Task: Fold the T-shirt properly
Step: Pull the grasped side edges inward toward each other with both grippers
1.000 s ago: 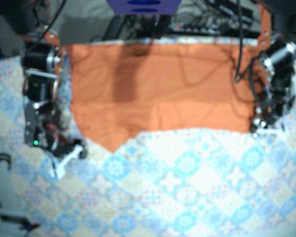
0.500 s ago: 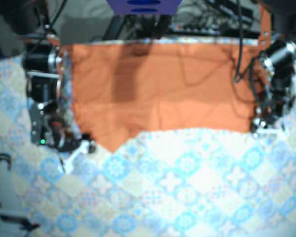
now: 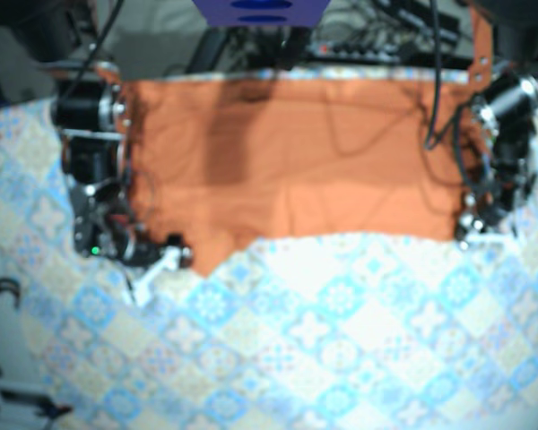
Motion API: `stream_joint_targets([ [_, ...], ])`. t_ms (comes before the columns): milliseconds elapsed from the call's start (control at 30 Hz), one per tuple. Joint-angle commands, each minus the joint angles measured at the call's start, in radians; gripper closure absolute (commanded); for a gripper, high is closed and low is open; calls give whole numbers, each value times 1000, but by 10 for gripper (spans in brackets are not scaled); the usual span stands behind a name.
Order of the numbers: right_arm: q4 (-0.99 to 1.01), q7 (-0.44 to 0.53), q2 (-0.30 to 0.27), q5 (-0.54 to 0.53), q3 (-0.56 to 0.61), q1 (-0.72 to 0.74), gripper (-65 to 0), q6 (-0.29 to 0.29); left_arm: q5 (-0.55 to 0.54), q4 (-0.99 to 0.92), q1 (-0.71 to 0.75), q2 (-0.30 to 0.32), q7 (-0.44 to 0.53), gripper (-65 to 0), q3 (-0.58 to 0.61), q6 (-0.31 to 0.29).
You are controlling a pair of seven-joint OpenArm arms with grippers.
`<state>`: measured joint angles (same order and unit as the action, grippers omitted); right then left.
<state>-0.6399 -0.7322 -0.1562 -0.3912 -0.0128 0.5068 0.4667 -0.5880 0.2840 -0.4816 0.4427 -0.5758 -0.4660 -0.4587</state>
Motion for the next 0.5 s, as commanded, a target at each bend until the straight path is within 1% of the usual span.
stream_joint_targets([
  [0,4,24,-7,-7,0,29,-350,7,20,1,-9,5,-36,0,6,10],
  [133,32,44,-7,-5,1,29,-350,7,20,1,-9,5,-36,0,6,10],
  [300,32,47,-7,-5,63,29,-350,7,20,1,-9,5,-36,0,6,10],
  [467,28,47,-7,-10,84,31,-350,7,20,1,-9,5,-36,0,6,10],
])
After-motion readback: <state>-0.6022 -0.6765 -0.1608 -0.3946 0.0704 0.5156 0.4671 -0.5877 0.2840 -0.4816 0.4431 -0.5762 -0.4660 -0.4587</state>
